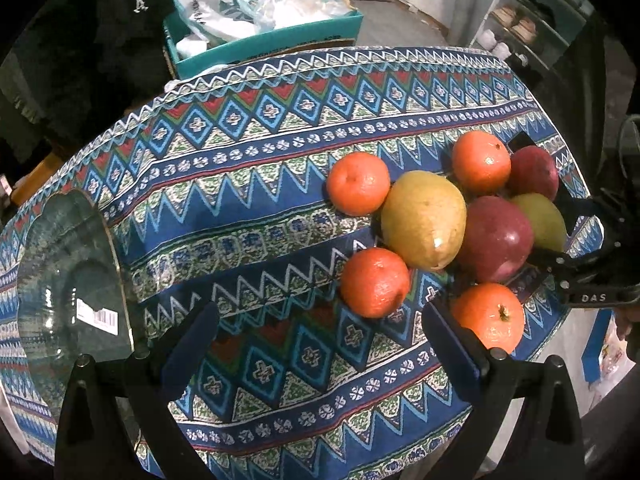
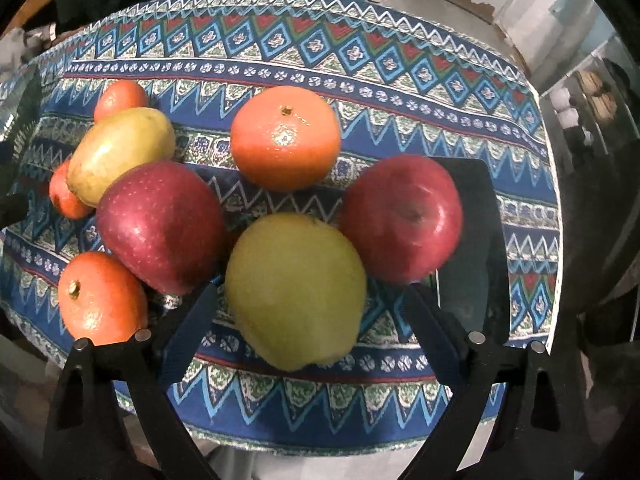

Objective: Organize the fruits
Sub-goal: 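Close the right tool on the green pomelo while the left tool grasps an orange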

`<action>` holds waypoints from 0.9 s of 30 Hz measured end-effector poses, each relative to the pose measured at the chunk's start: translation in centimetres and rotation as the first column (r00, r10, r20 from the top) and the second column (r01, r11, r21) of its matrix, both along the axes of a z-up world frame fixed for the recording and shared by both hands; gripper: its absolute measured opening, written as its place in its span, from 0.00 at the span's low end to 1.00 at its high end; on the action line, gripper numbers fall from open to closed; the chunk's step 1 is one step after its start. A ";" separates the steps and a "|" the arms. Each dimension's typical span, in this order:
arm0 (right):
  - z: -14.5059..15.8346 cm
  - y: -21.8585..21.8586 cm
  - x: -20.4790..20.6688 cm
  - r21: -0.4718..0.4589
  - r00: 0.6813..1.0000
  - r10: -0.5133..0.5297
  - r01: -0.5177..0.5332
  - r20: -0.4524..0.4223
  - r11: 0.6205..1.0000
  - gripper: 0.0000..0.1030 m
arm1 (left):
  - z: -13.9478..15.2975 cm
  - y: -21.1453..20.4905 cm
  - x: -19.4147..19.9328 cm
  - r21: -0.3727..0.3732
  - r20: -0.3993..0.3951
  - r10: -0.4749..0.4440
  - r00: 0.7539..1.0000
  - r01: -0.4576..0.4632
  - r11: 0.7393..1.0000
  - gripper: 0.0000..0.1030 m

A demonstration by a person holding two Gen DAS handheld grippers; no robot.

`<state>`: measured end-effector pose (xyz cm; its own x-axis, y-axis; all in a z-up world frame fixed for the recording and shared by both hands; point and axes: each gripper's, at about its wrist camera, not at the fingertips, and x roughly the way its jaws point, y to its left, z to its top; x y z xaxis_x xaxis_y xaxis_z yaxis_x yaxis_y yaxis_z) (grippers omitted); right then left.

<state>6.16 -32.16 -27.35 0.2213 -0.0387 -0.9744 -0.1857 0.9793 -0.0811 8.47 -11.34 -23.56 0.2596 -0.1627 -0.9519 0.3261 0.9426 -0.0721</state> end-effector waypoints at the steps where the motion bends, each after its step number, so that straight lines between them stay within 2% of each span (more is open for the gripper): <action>1: -0.3 0.0 0.1 0.000 1.000 0.003 -0.003 -0.002 1.000 0.87 | -0.1 -0.2 0.1 -0.001 -0.001 -0.006 1.000 0.006 1.000 1.00; 5: -1.5 0.0 0.6 0.000 1.000 0.003 -0.003 -0.012 1.000 0.85 | -0.6 -1.3 0.4 -0.005 -0.010 -0.033 0.999 0.033 0.999 0.99; 7: -2.4 0.1 0.7 0.008 1.000 0.000 0.000 -0.021 1.000 0.84 | -0.9 -1.8 0.5 -0.002 -0.015 -0.048 0.999 0.048 0.999 0.93; 9: -3.0 0.3 0.7 0.010 1.000 -0.003 0.003 -0.023 1.000 0.80 | -1.3 -2.2 0.6 0.000 -0.021 -0.063 0.998 0.063 0.998 0.92; 11: -3.5 0.0 0.5 0.052 1.000 -0.009 0.010 -0.017 0.999 0.71 | -1.9 -2.5 0.7 0.006 -0.029 -0.073 0.997 0.073 0.997 0.90; 12: -3.5 0.0 0.5 0.068 1.000 -0.017 0.017 -0.013 0.998 0.70 | -2.3 -2.6 0.7 0.011 -0.037 -0.077 0.996 0.078 0.997 0.88; 20: -3.1 0.3 0.8 0.064 0.999 -0.012 0.010 0.032 0.998 0.70 | -4.1 -3.5 1.1 0.017 -0.057 -0.106 0.993 0.108 0.994 0.76; 23: -3.1 0.4 0.8 0.067 0.999 -0.015 0.012 0.051 0.998 0.70 | -4.5 -3.6 1.2 0.004 -0.072 -0.108 0.992 0.109 0.994 0.67; 26: -2.9 0.4 0.3 0.071 0.998 -0.020 0.015 0.065 0.997 0.70 | -4.5 -3.8 1.2 0.007 -0.049 -0.119 0.992 0.120 0.993 0.60; 27: -2.9 0.5 0.4 0.072 0.997 -0.020 0.015 0.069 0.997 0.70 | -4.5 -3.9 1.2 0.000 -0.046 -0.126 0.991 0.127 0.992 0.55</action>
